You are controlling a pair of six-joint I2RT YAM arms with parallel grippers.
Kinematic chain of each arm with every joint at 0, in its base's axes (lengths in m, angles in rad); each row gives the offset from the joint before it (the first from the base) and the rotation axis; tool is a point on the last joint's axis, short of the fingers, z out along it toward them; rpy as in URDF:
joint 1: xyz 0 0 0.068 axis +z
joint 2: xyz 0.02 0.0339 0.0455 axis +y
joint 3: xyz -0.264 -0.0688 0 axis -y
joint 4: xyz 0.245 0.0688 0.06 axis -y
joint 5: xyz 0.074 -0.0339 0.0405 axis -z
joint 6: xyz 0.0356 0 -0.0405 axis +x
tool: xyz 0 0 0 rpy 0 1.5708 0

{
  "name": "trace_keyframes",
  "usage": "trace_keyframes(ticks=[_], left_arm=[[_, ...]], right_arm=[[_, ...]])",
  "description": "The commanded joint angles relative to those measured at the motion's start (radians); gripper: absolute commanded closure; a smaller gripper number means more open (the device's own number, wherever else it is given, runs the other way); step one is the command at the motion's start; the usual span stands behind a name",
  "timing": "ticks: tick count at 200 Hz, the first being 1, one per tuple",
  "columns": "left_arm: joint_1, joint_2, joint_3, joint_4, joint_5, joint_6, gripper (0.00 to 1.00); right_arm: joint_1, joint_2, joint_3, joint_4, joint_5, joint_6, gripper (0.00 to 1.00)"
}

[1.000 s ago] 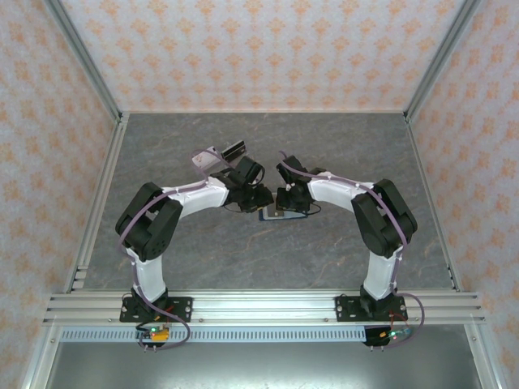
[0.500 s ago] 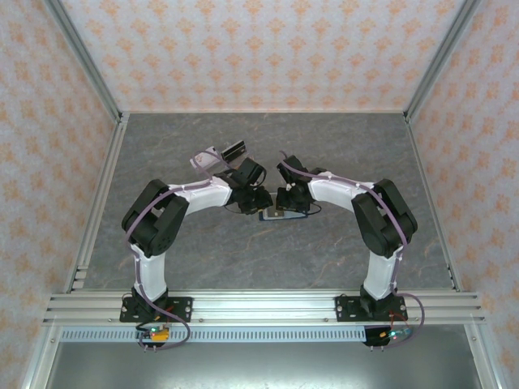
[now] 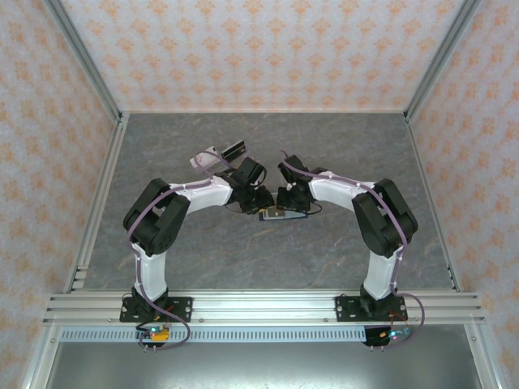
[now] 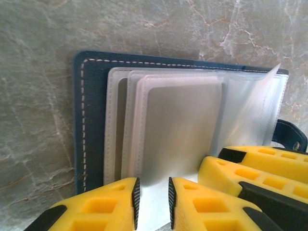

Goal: Take the credit cards out of the card holder

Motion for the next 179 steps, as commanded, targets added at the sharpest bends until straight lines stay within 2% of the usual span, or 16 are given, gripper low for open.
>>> trace_keyframes(ticks=[1, 37, 94, 150, 179], left_arm=[[-0.005, 0.018, 0.008, 0.038, 0.04, 0.029, 0.76], [0.003, -0.014, -0.023, 0.083, 0.039, 0.038, 0.82], [0.008, -0.054, -0.065, 0.178, 0.097, 0.033, 0.82], [0.013, -0.074, -0.069, 0.16, 0.089, 0.049, 0.81], [0.017, -0.083, -0.06, 0.084, 0.029, 0.07, 0.81]], right_arm=[[-0.012, 0.066, -0.043, -0.011, 0.039, 0.0, 0.69], [-0.017, 0.054, -0.052, 0.0, 0.031, 0.005, 0.69], [-0.025, 0.029, -0.073, 0.028, -0.012, 0.013, 0.75], [-0.04, -0.031, -0.108, 0.072, -0.046, 0.031, 0.74], [-0.041, -0.103, -0.127, 0.082, -0.022, 0.038, 0.7]])
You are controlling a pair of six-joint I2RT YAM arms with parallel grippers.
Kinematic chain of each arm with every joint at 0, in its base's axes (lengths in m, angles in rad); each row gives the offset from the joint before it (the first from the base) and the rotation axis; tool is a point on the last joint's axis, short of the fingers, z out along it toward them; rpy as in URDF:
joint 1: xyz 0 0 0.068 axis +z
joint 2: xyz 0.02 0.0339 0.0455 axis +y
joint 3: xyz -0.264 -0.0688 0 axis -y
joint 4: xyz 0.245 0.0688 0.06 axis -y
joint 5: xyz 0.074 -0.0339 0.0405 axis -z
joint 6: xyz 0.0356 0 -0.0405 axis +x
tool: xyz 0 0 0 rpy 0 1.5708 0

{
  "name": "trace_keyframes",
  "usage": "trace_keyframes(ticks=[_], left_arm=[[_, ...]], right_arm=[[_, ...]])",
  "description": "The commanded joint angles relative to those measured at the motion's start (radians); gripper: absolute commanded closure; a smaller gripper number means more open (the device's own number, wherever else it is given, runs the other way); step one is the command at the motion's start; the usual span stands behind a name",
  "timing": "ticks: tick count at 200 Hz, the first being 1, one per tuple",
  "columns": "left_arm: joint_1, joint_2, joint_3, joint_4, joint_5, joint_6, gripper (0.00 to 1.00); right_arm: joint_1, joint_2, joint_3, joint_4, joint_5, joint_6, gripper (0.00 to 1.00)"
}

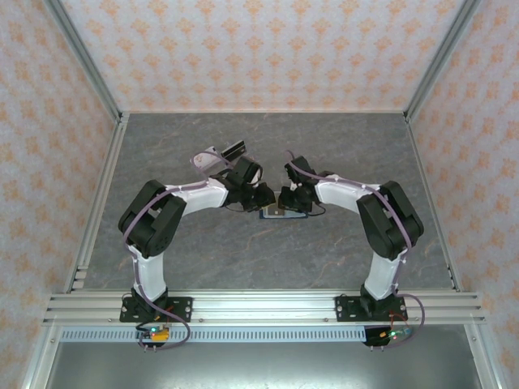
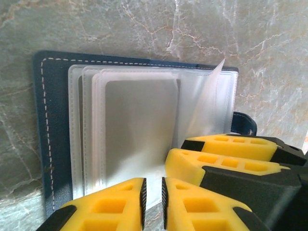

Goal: Take the credit cards out of the card holder

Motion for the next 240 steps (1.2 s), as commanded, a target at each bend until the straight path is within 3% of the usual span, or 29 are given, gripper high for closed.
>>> trace_keyframes(ticks=[1, 39, 98, 179, 240], left_arm=[[-0.002, -0.044, 0.0, -0.056, -0.048, 0.038, 0.81], [0.012, -0.047, -0.009, -0.067, -0.075, 0.029, 0.8], [0.013, -0.013, -0.002, -0.043, -0.034, 0.006, 0.8], [0.013, 0.004, 0.023, -0.099, -0.049, 0.006, 0.8], [0.015, 0.045, 0.032, -0.065, -0.001, 0.003, 0.79]], right_arm=[[-0.008, -0.057, -0.04, -0.032, 0.05, 0.015, 0.7], [-0.008, -0.132, -0.049, -0.012, 0.04, 0.002, 0.69], [-0.006, -0.021, -0.002, -0.018, -0.078, -0.009, 0.72], [-0.007, 0.043, 0.023, -0.087, 0.022, 0.0, 0.88], [-0.007, 0.054, 0.028, -0.092, 0.027, -0.005, 0.89]])
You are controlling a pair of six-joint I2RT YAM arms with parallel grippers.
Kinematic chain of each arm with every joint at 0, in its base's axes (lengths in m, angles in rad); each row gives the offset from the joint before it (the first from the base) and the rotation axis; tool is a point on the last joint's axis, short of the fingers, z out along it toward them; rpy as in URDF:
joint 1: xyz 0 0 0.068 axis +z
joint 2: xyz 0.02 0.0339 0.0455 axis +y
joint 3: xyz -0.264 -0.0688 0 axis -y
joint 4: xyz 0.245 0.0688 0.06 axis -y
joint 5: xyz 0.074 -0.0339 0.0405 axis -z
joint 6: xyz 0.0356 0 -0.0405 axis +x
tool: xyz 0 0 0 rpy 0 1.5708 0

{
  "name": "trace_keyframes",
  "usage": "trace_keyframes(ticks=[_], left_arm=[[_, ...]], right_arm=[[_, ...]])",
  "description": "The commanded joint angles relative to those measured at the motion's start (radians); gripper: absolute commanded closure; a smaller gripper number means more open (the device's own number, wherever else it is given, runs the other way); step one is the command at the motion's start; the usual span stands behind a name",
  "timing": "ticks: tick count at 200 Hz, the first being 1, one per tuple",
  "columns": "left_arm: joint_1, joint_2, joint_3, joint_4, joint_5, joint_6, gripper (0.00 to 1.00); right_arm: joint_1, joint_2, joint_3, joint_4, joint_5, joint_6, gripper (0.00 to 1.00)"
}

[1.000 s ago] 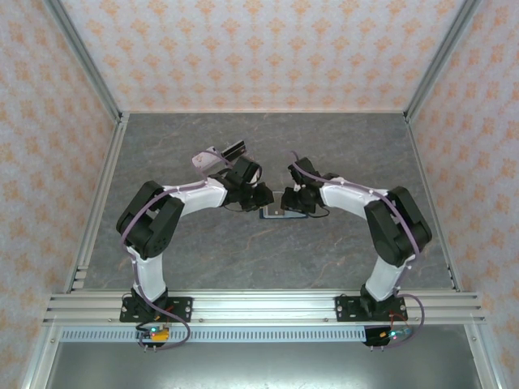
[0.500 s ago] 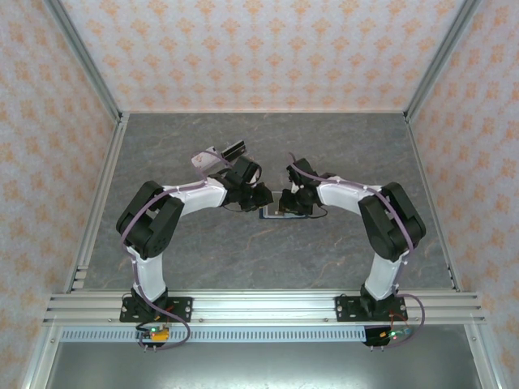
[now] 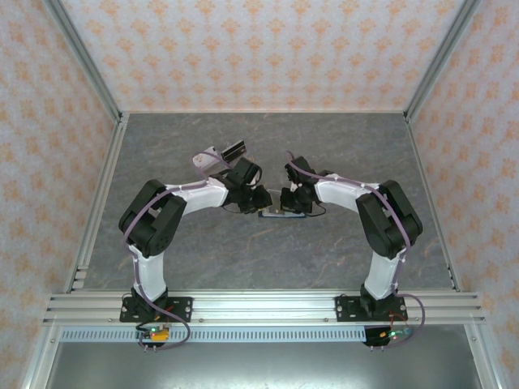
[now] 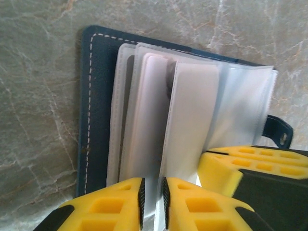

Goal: Take the credit cards out of the card holder

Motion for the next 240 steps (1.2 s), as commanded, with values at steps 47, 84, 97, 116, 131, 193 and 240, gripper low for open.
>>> trace_keyframes(ticks=[47, 84, 97, 116, 131, 193, 240], left_arm=[[0.012, 0.037, 0.033, 0.034, 0.076, -0.003, 0.79], [0.012, 0.026, 0.032, 0.026, 0.059, 0.003, 0.87], [0.014, 0.015, 0.033, -0.007, 0.031, 0.018, 0.92], [0.016, -0.002, 0.036, -0.089, -0.015, 0.057, 0.97], [0.019, -0.04, 0.043, -0.177, -0.066, 0.105, 0.98], [0.029, -0.144, 0.044, -0.396, -0.233, 0.216, 0.96], [0.018, -0.138, 0.018, -0.246, -0.107, 0.16, 0.75]], right_arm=[[-0.003, 0.036, 0.007, -0.047, 0.054, -0.004, 0.89], [-0.003, 0.019, -0.005, -0.025, 0.038, -0.006, 0.88], [-0.003, -0.004, -0.019, -0.007, 0.036, -0.005, 0.85], [-0.003, -0.056, -0.047, 0.03, 0.023, -0.008, 0.79], [-0.003, -0.104, -0.074, 0.071, -0.006, -0.007, 0.74], [-0.003, -0.28, -0.197, 0.222, -0.007, 0.019, 0.55], [-0.004, -0.345, -0.256, 0.276, 0.097, 0.045, 0.54]])
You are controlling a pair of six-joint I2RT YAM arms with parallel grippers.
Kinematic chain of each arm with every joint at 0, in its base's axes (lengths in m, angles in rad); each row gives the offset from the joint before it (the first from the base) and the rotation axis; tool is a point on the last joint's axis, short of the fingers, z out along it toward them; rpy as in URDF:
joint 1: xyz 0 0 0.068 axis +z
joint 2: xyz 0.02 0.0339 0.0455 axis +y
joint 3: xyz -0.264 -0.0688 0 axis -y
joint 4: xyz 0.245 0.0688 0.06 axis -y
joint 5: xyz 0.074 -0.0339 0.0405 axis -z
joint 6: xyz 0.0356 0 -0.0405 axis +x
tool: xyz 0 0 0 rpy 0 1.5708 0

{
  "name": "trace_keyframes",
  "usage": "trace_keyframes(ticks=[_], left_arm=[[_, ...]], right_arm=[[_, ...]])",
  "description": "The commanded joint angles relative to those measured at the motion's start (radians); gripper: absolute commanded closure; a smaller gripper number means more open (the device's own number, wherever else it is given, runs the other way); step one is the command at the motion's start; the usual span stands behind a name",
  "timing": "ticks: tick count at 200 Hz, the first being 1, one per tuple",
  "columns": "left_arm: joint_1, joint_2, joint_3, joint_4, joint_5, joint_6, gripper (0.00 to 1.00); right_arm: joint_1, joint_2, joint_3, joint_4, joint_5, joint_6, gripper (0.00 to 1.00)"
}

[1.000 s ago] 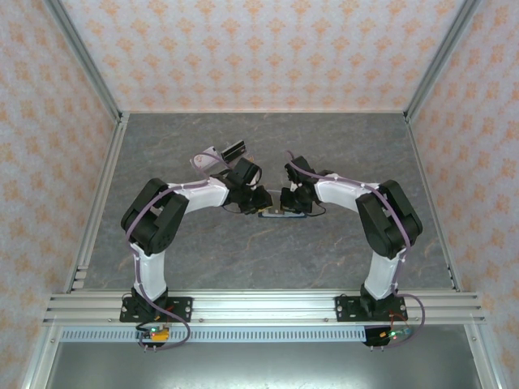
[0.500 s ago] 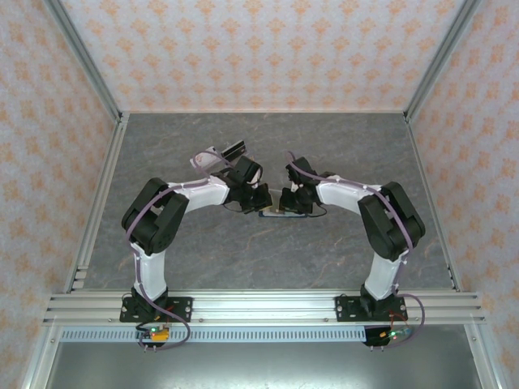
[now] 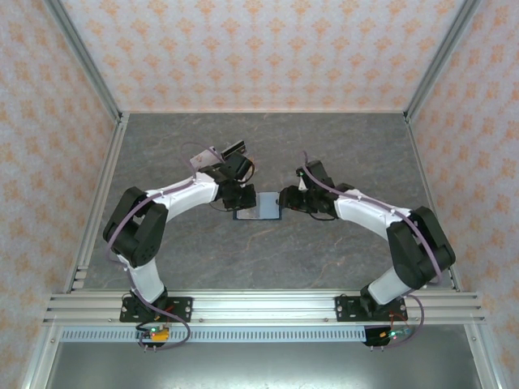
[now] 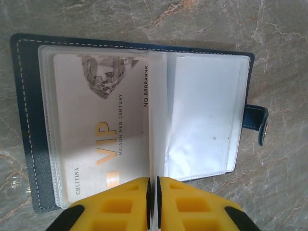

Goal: Take the credit cards out of the card holder

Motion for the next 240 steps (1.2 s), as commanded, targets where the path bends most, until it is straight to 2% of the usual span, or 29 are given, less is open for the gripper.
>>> trace_keyframes(ticks=[1, 35, 61, 104, 150, 193, 210, 240], left_arm=[[-0.007, -0.001, -0.015, 0.062, 0.053, -0.02, 0.74], [-0.024, 0.038, -0.007, 0.211, 0.188, -0.079, 0.63], [-0.028, 0.069, 0.009, 0.269, 0.229, -0.107, 0.56], [-0.01, 0.022, -0.016, 0.317, 0.186, -0.109, 0.46], [0.034, -0.121, -0.143, 0.325, 0.025, -0.111, 0.35], [0.067, -0.15, -0.218, 0.338, 0.026, -0.129, 0.39], [0.066, -0.138, -0.224, 0.352, 0.039, -0.137, 0.42], [0.065, -0.102, -0.221, 0.38, 0.071, -0.152, 0.53]], right_arm=[[-0.004, -0.041, -0.033, 0.058, 0.088, 0.022, 0.54], [-0.005, -0.068, -0.062, 0.084, 0.137, 0.029, 0.54], [-0.004, -0.077, -0.074, 0.096, 0.169, 0.03, 0.54], [-0.004, -0.077, -0.075, 0.1, 0.167, 0.011, 0.54], [-0.003, -0.065, -0.025, 0.058, 0.115, -0.031, 0.56], [0.052, 0.018, 0.105, -0.068, 0.09, -0.025, 0.71], [0.086, 0.06, 0.133, -0.083, 0.096, -0.002, 0.72], [0.122, 0.133, 0.166, -0.087, 0.098, 0.04, 0.74]])
